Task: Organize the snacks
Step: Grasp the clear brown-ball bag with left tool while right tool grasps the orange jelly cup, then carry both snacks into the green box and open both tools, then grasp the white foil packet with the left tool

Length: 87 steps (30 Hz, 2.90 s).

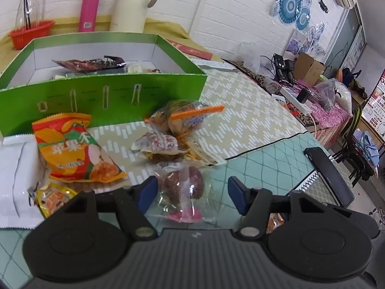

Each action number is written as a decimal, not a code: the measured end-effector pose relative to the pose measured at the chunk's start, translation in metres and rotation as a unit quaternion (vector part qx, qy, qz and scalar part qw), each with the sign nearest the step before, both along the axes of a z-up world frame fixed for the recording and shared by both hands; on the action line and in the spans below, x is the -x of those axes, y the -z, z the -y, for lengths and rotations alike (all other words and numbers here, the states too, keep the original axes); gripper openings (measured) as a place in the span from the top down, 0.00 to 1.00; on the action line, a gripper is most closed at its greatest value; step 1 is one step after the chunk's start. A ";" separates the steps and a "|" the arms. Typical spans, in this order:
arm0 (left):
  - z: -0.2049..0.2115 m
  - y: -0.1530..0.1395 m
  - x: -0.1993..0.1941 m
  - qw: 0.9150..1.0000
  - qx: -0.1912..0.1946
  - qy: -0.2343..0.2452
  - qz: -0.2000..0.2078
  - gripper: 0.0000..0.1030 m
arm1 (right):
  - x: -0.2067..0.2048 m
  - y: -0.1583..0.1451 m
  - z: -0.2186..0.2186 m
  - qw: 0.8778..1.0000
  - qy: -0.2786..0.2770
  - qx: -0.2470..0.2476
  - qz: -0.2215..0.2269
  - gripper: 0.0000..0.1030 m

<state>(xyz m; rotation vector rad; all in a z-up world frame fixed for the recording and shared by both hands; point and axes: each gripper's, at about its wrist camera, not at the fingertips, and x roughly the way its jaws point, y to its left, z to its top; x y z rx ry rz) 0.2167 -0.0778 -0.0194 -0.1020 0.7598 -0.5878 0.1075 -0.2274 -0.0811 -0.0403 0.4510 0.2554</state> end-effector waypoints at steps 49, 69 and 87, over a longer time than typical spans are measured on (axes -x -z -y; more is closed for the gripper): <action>-0.071 -0.071 -0.110 0.989 -0.027 -0.125 0.071 0.58 | -0.165 -0.071 -0.026 0.998 -0.019 -0.005 0.059 0.42; -0.082 -0.067 -0.099 0.972 -0.048 -0.201 0.115 0.08 | -0.161 -0.067 -0.042 0.996 -0.048 0.040 0.070 0.00; -0.107 -0.078 -0.009 0.978 -0.030 -0.179 0.107 0.08 | -0.078 -0.072 -0.057 0.992 -0.091 0.039 0.074 0.00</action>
